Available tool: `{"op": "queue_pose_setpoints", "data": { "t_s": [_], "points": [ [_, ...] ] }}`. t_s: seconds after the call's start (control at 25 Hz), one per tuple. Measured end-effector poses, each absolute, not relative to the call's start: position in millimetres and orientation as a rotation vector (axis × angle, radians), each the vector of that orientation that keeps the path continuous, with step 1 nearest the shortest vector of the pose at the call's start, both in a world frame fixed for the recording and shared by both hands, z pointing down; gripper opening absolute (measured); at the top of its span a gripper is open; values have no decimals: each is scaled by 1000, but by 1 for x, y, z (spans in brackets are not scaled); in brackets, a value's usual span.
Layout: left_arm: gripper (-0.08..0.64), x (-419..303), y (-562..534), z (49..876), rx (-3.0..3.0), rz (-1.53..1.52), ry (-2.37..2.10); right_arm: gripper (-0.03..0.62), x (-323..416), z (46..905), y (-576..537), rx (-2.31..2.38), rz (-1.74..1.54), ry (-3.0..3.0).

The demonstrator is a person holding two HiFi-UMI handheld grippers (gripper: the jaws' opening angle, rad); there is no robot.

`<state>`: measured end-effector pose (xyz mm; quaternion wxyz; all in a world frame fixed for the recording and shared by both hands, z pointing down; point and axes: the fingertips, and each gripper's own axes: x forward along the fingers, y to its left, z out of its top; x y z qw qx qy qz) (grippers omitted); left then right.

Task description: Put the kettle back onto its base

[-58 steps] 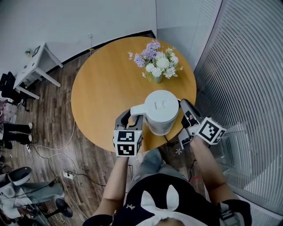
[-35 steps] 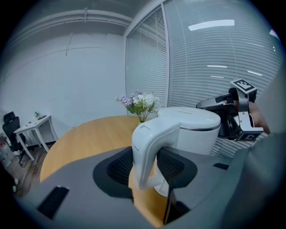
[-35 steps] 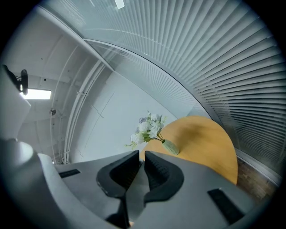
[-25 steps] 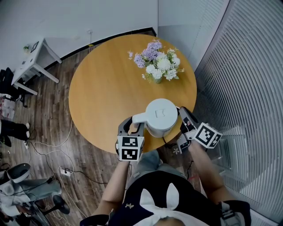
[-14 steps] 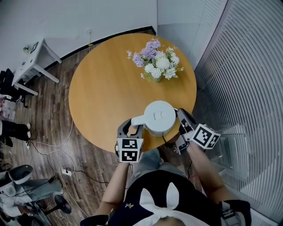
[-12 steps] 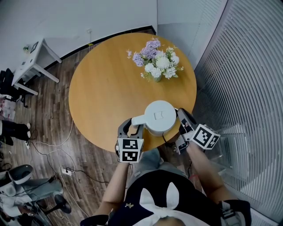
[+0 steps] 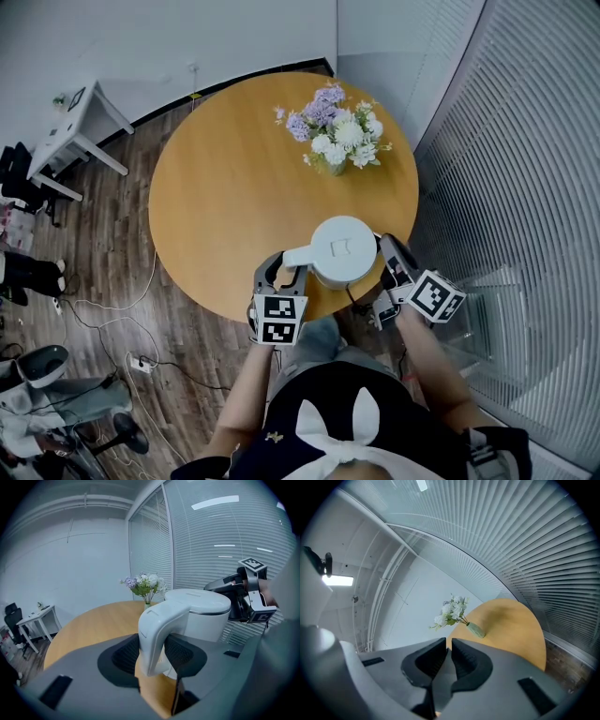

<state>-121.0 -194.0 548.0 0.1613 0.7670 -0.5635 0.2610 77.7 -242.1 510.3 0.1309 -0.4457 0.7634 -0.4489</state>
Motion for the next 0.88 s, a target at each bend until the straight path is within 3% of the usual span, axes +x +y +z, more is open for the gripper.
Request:
{"op": "queue_pose_setpoints", "data": {
  "t_s": [0.64, 0.88],
  "points": [
    [179, -118, -188, 553, 2241, 698, -1519, 43, 78, 511, -239, -1284, -1308, 2311],
    [230, -114, -180, 559, 2213, 709, -1472, 62, 72, 503, -236, -1275, -1273, 2435]
  ]
}}
